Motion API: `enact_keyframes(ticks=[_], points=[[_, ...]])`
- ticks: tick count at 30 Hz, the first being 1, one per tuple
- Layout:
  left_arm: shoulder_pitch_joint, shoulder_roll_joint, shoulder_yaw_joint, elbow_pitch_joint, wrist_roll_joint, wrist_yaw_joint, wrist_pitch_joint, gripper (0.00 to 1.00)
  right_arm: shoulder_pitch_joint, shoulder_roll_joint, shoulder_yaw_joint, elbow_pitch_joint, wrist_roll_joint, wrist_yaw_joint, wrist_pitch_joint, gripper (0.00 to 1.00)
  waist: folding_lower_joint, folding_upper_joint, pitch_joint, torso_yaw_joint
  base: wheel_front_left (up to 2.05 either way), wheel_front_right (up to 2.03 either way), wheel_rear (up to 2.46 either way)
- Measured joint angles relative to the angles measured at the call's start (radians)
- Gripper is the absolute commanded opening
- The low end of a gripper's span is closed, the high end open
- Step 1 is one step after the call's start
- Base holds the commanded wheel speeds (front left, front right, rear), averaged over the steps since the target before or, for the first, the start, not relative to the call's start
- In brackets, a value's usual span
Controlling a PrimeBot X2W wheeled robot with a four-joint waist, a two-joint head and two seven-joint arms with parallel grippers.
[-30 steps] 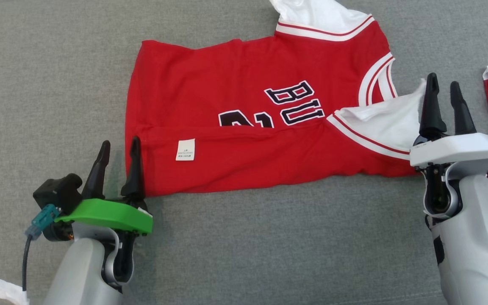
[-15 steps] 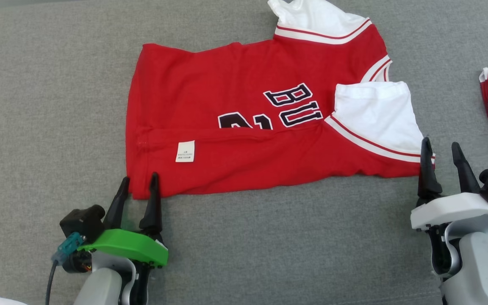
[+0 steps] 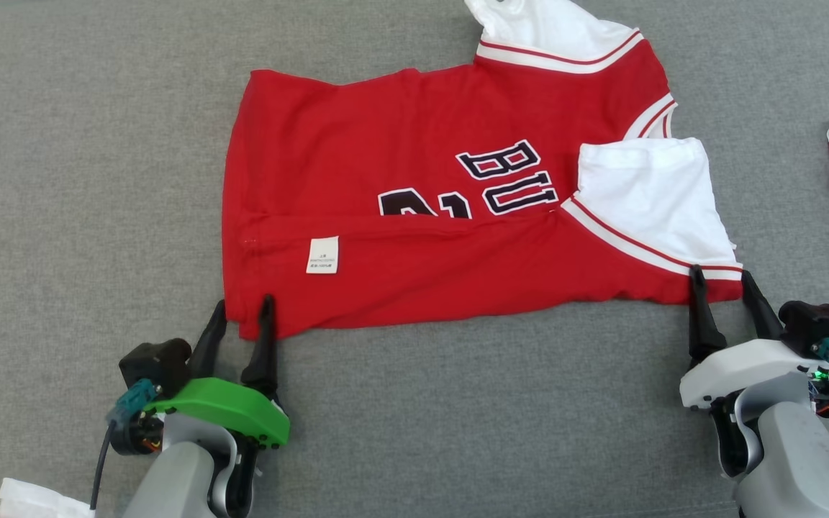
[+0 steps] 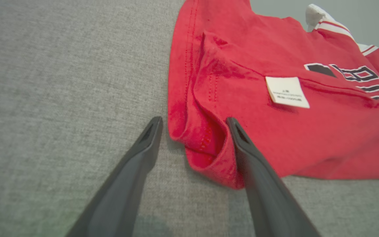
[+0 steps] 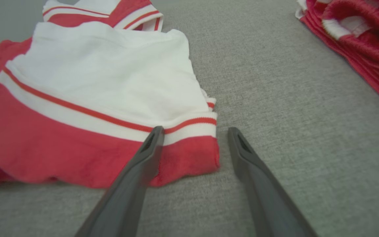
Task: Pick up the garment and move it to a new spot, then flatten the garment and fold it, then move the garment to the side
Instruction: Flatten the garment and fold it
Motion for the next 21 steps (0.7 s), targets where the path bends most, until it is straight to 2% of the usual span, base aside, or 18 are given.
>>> enact_keyframes(ticks=[6,10,15,21], points=[[-0.021,0.026,-0.089,0.03,-0.092,0.003,-0.001,0.0,-0.013,0.005,0.007,0.018,0.003,0.0,-0.001,0.0,0.0,0.0,-0.009,0.003,0.0,0.0,0.0],[-0.019,0.03,-0.042,-0.024,-0.103,0.001,0.013,0.0,-0.015,0.005,-0.006,-0.022,0.002,0.0,0.006,0.0,0.0,0.0,-0.026,0.004,0.0,0.0,0.0],[0.002,0.027,0.035,-0.123,-0.066,-0.001,0.014,0.0,-0.029,0.002,0.005,-0.092,0.002,0.0,0.006,0.0,0.0,0.0,-0.072,0.005,0.0,0.0,0.0],[0.098,0.005,0.069,-0.159,-0.03,-0.001,0.014,0.0,0.042,-0.038,0.036,-0.13,0.043,0.0,0.006,0.0,0.0,0.0,-0.146,0.006,0.0,0.0,0.0]])
